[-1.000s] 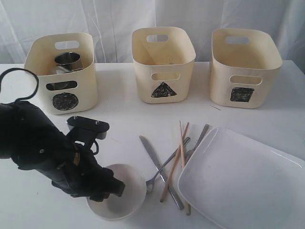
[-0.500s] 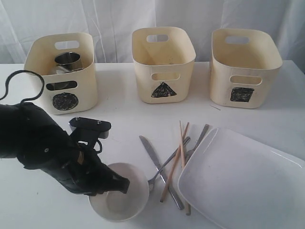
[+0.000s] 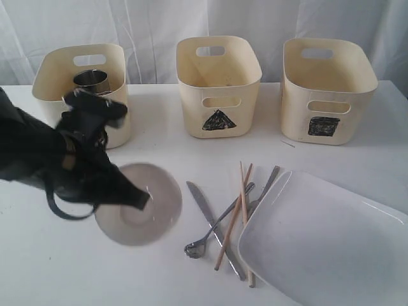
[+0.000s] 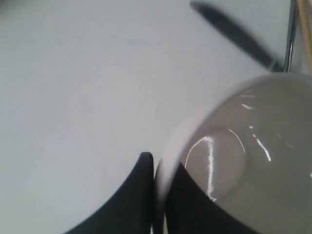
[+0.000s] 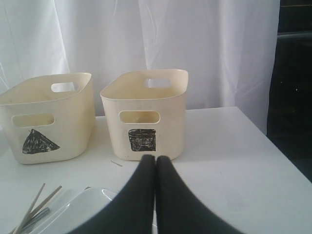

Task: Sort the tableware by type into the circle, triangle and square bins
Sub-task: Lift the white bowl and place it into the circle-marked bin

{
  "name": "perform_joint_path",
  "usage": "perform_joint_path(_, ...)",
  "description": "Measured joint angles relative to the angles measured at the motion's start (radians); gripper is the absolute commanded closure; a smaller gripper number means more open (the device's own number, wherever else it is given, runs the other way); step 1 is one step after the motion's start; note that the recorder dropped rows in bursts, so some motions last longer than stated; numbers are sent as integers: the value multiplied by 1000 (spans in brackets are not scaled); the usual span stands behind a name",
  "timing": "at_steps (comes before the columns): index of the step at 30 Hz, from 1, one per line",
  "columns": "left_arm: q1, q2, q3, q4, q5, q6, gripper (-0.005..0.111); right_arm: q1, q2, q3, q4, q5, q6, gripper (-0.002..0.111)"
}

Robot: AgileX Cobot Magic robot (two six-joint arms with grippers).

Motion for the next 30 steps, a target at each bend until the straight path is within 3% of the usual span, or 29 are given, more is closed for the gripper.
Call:
perform_joint_path(9,172,-67,-134,126,35,0,107,0,0,0,0,0,0,108)
perform_joint_path(19,416,28,-267,137,-173,0,107,0,0,0,0,0,0,108)
perform_joint_path(25,498,186,-360,141,-248,0,107,0,0,0,0,0,0,108)
perform_joint_path(30,529,312,-456,143,-302,0,107,0,0,0,0,0,0,108)
